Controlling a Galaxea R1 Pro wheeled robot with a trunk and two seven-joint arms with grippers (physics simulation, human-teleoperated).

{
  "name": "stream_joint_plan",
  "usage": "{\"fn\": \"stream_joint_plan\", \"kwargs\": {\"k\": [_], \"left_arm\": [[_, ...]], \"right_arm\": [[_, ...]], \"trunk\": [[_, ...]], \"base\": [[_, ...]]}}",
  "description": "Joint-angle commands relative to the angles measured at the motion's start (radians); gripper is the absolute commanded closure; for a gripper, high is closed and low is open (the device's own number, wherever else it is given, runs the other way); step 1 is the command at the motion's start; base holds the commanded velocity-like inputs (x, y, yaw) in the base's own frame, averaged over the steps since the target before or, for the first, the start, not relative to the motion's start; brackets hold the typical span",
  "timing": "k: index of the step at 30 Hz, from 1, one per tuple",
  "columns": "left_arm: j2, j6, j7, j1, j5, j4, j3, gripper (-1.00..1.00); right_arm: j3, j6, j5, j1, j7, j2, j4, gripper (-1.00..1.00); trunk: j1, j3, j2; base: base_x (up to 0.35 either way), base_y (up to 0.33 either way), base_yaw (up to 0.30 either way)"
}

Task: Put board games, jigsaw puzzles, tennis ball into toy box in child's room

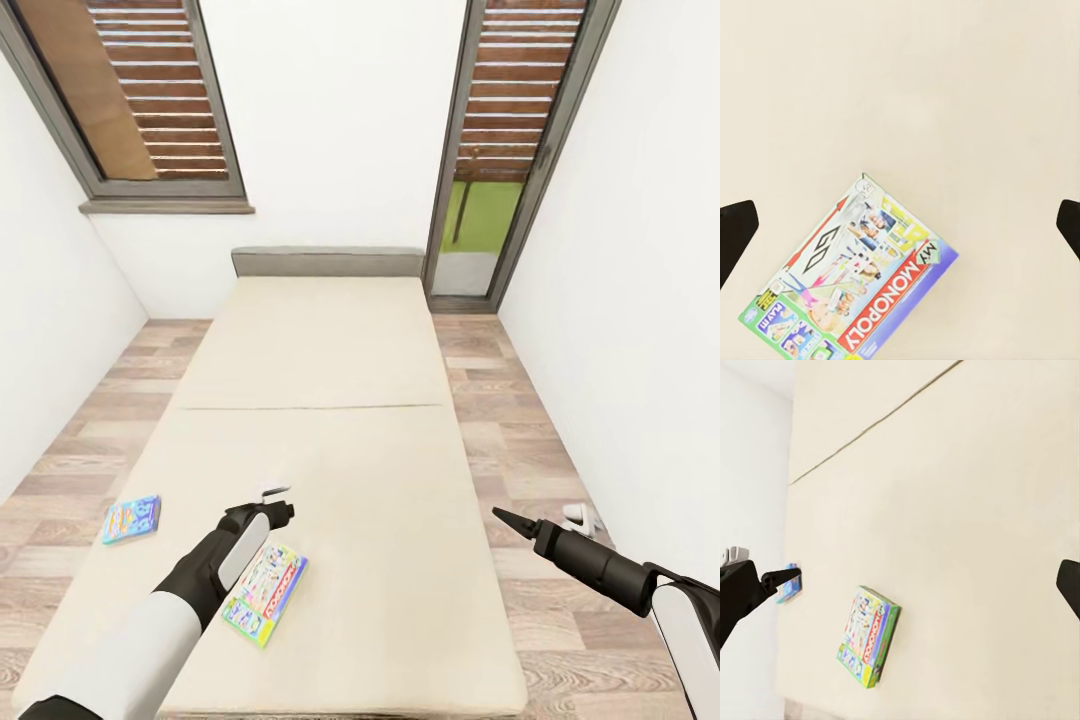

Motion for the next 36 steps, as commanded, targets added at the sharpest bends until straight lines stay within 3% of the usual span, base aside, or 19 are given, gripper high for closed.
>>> {"fn": "stream_joint_plan", "kwargs": {"k": [1, 10, 36], "left_arm": [[0.001, 0.001, 0.010, -0.001, 0.010, -0.002, -0.004, -1.00], [0.030, 0.001, 0.010, 0.000, 0.012, -0.002, -0.003, -1.00], [0.035, -0.011, 0.002, -0.001, 0.011, -0.002, -0.006, -1.00]], "right_arm": [[-0.001, 0.006, 0.003, -0.001, 0.005, 0.000, 0.000, -1.00], [-0.001, 0.006, 0.003, -0.001, 0.005, 0.000, -0.001, -1.00], [-0.001, 0.005, 0.003, -0.001, 0.005, 0.000, 0.002, -1.00]], "trunk": [[0.000, -0.003, -0.002], [0.000, -0.018, -0.002], [0.000, -0.061, -0.002]], "base": [[0.000, 0.000, 0.000], [0.000, 0.000, 0.000], [0.000, 0.000, 0.000]]}}
